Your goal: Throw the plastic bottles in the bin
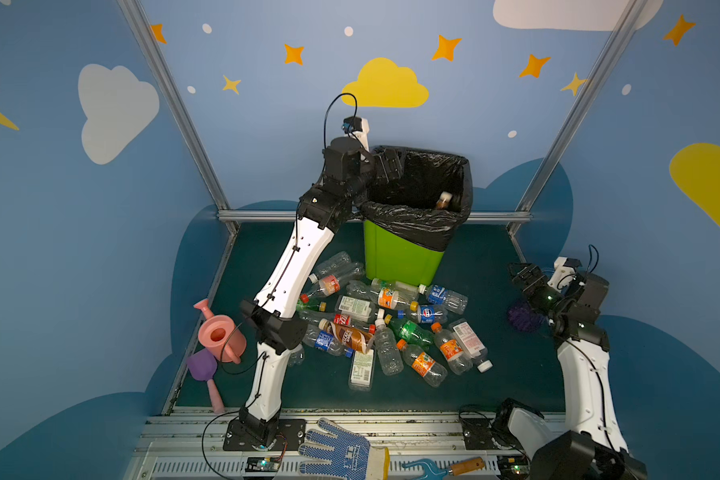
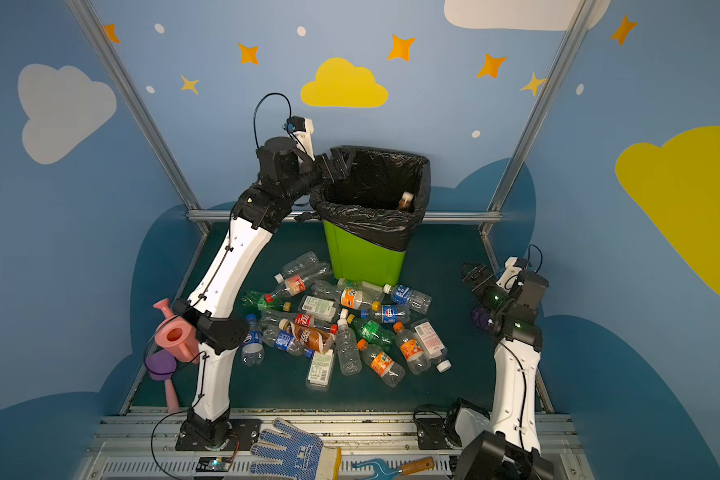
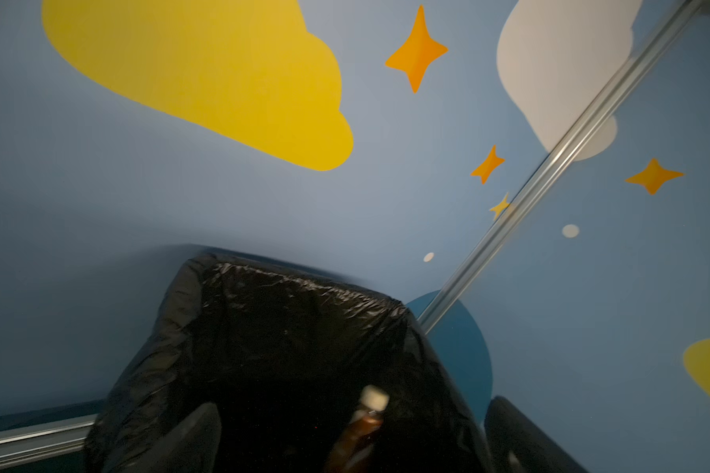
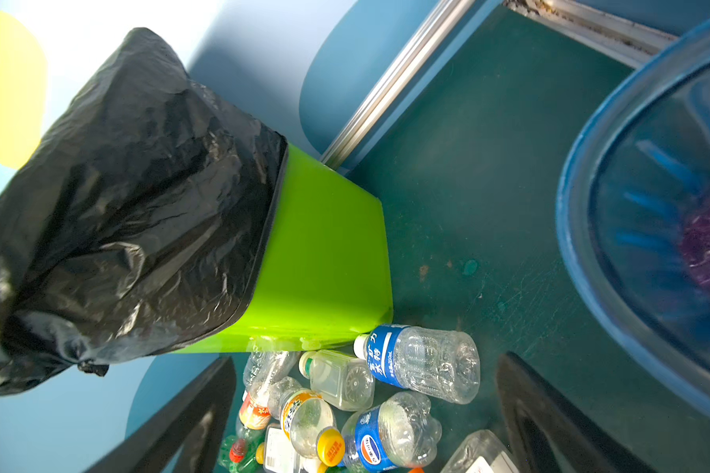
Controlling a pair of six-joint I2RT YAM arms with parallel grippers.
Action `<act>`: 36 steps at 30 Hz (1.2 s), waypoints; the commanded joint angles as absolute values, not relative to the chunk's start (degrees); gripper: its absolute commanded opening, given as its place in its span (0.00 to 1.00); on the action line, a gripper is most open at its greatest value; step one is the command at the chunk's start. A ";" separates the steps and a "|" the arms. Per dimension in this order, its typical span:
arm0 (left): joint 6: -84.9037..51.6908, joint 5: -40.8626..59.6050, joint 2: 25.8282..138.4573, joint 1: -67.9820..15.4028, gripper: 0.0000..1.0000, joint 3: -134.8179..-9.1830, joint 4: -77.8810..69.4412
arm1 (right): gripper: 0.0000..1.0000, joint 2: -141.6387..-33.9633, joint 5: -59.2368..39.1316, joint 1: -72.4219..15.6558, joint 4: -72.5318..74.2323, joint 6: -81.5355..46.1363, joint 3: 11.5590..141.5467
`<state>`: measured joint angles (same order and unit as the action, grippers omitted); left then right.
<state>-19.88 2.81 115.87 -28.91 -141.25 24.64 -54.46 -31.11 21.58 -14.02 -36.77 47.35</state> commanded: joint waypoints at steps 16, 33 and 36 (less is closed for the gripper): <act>-14.02 -20.34 64.28 -26.59 1.00 -76.59 12.12 | 0.97 -50.60 -28.32 13.62 -19.29 -35.95 40.97; -35.74 -19.97 43.72 -11.97 1.00 -37.13 22.49 | 0.88 -48.41 -11.44 -19.32 -20.88 -28.24 42.71; -36.24 -18.00 46.24 -9.78 1.00 -36.05 21.51 | 0.88 -51.02 -4.43 -28.78 -19.56 -27.00 43.83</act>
<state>-33.80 -20.34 44.86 -11.27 -36.64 21.47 -49.23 -13.06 -22.76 -20.62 -29.58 41.32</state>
